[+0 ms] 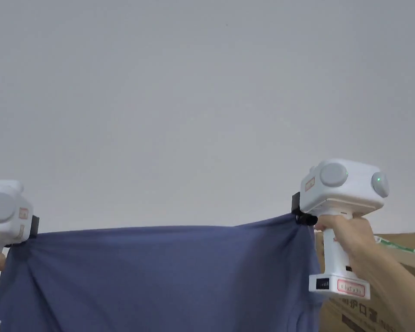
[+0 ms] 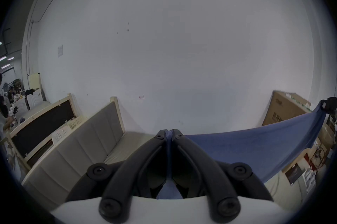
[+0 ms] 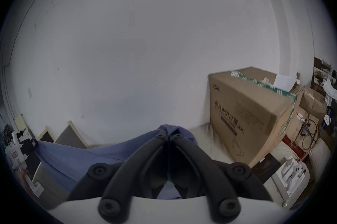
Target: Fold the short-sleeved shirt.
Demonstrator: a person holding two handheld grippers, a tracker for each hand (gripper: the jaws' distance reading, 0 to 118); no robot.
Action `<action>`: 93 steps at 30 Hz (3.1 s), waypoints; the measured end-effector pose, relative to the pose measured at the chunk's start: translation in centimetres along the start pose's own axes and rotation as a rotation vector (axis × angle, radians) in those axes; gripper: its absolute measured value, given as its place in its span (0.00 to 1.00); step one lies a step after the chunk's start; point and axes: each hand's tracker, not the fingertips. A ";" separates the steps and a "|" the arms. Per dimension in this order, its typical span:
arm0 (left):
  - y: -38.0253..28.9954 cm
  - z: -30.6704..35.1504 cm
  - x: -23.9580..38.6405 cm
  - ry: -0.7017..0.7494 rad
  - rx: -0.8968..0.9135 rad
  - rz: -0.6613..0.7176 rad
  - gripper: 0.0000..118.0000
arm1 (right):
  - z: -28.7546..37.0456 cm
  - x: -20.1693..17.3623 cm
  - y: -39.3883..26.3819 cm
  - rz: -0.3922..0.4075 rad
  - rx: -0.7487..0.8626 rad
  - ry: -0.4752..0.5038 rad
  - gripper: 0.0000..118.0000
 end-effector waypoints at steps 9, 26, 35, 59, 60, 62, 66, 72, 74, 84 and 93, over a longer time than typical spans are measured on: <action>3.5 -0.1 2.3 0.006 0.143 -0.045 0.02 | 2.0 -0.8 3.9 0.104 0.111 -0.059 0.00; -31.4 -19.8 5.3 0.042 -0.445 -0.127 0.02 | -21.1 7.1 -31.1 0.048 -0.561 -0.151 0.00; -44.4 -23.9 3.3 0.046 -0.653 -0.144 0.02 | -25.2 9.1 -44.0 0.081 -0.760 -0.188 0.00; -53.5 15.9 -5.8 -0.085 -0.662 -0.148 0.02 | 15.0 14.5 -54.8 -0.030 -0.765 -0.084 0.00; -54.2 17.4 -6.2 -0.088 -0.671 -0.143 0.02 | 16.8 14.5 -55.6 -0.013 -0.785 -0.101 0.00; -55.4 20.3 -6.9 -0.085 -0.701 -0.122 0.02 | 19.7 14.8 -56.6 -0.034 -0.775 -0.095 0.00; -57.3 24.1 -8.0 -0.081 -0.702 -0.081 0.02 | 23.3 15.8 -57.8 -0.061 -0.777 -0.102 0.00; -57.2 25.2 -8.0 -0.078 -0.651 -0.064 0.22 | 25.1 15.9 -58.1 -0.056 -0.733 -0.120 0.11; -56.9 25.4 -7.8 -0.062 -0.662 -0.091 0.69 | 25.2 15.7 -58.1 -0.026 -0.724 -0.147 0.59; -57.7 30.2 -8.2 -0.128 -0.654 -0.005 0.00 | 28.9 13.4 -58.0 0.071 -0.663 -0.057 0.00; -57.4 29.9 -9.8 -0.063 -0.605 0.020 0.67 | 29.3 14.6 -62.2 0.004 -0.748 -0.072 0.00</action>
